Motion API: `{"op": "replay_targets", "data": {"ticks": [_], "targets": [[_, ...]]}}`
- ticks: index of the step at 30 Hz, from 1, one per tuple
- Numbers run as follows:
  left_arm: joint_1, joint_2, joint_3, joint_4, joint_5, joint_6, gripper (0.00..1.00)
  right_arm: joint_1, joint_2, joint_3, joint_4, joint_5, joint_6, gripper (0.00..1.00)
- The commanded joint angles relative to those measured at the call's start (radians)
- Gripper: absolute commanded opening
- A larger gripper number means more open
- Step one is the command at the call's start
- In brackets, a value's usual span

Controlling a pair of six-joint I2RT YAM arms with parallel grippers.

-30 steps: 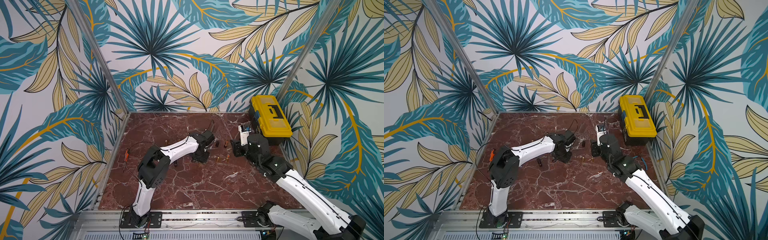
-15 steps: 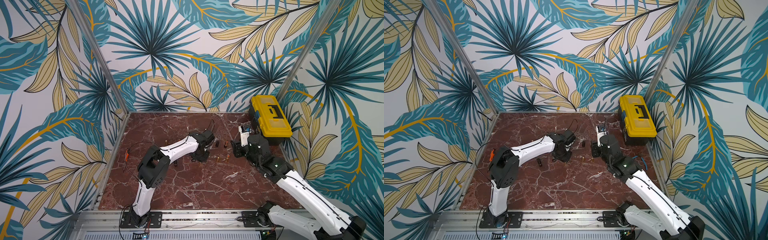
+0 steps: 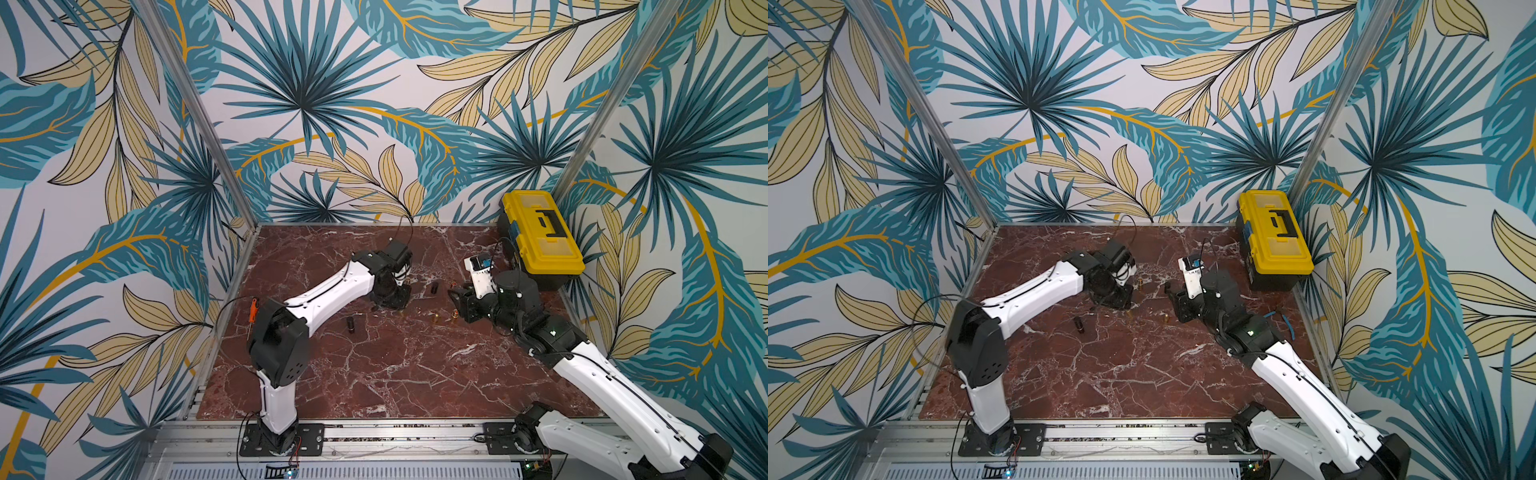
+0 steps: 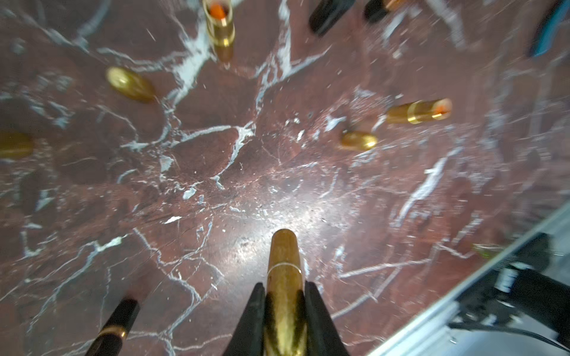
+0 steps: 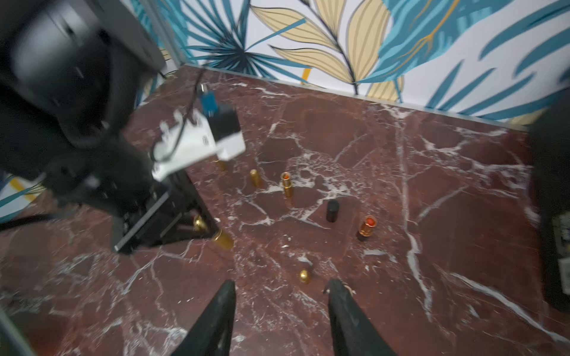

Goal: Open the lipstick cap
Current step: Pick up the lipstick at the center of the board, then open the cover of the lipstick.

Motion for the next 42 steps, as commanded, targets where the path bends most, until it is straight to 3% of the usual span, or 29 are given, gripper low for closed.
{"op": "replay_targets", "data": {"ticks": [1, 5, 12, 30, 42], "targets": [[0.06, -0.158, 0.039, -0.028, 0.218, -0.047, 0.13, 0.013, 0.021, -0.026, 0.026, -0.215, -0.045, 0.51], [0.11, -0.248, 0.023, -0.033, 0.395, -0.092, 0.13, 0.041, 0.059, 0.006, 0.027, -0.295, -0.074, 0.53], [0.136, -0.317, 0.0, -0.032, 0.538, -0.13, 0.13, 0.085, 0.156, 0.067, 0.034, -0.324, -0.135, 0.54], [0.158, -0.264, -0.006, -0.032, 0.578, -0.112, 0.13, 0.114, 0.278, 0.168, 0.042, -0.374, -0.19, 0.5], [0.173, -0.232, -0.008, -0.032, 0.589, -0.095, 0.13, 0.135, 0.3, 0.186, 0.037, -0.384, -0.202, 0.28]]}}
